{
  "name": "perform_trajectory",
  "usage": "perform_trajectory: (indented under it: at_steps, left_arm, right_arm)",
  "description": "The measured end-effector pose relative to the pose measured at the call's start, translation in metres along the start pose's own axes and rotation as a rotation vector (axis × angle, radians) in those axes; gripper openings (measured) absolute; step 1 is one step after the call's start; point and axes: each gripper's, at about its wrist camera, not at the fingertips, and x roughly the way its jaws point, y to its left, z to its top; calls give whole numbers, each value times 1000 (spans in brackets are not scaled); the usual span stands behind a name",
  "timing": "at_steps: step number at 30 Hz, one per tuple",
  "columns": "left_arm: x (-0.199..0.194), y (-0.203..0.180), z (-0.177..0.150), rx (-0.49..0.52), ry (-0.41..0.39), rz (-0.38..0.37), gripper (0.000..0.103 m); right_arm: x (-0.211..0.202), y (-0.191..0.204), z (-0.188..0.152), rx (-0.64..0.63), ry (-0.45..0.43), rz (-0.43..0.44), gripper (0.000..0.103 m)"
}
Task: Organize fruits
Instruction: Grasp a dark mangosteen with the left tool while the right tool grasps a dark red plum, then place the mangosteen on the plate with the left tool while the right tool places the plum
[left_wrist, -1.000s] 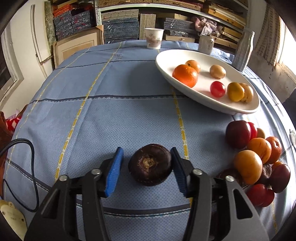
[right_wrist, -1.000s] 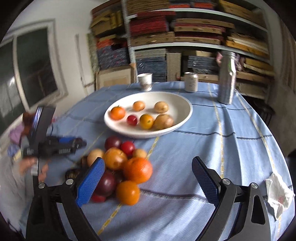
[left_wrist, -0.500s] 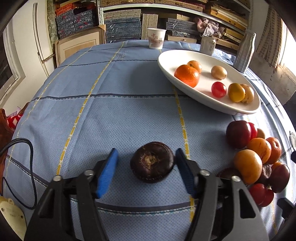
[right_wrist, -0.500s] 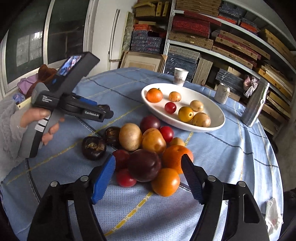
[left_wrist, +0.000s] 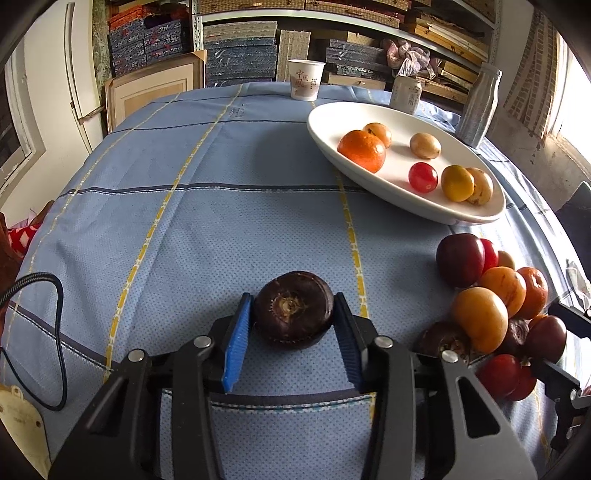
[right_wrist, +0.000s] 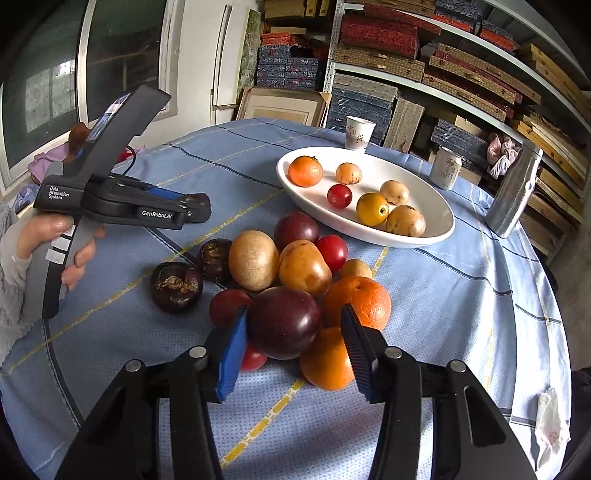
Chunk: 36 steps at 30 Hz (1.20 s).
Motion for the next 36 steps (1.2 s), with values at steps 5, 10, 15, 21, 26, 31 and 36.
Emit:
perform_trajectory:
  at_steps: [5, 10, 15, 21, 26, 31, 36]
  left_arm:
    - [-1, 1, 0, -5, -6, -12, 43]
    - [1, 3, 1, -12, -4, -32, 43]
    - [-9, 0, 2, -2, -47, -29, 43]
    - [-37, -17, 25, 37, -128, -55, 42]
    - [-57, -38, 76, 79, -183, -56, 42]
    - [-48, -58, 123, 90, -206, -78, 42]
    - [-5, -60, 152, 39, -167, -105, 42]
  right_arm:
    - [3, 6, 2, -24, 2, -3, 39]
    - [2, 1, 3, 12, -4, 16, 38]
    - [-8, -22, 3, 127, -39, 42, 38]
    - [-22, -55, 7, 246, -90, 52, 38]
    - [-39, -91, 39, 300, -113, 31, 38]
    - [-45, -119, 91, 294, -147, -5, 38]
    - [-1, -142, 128, 354, -137, 7, 38]
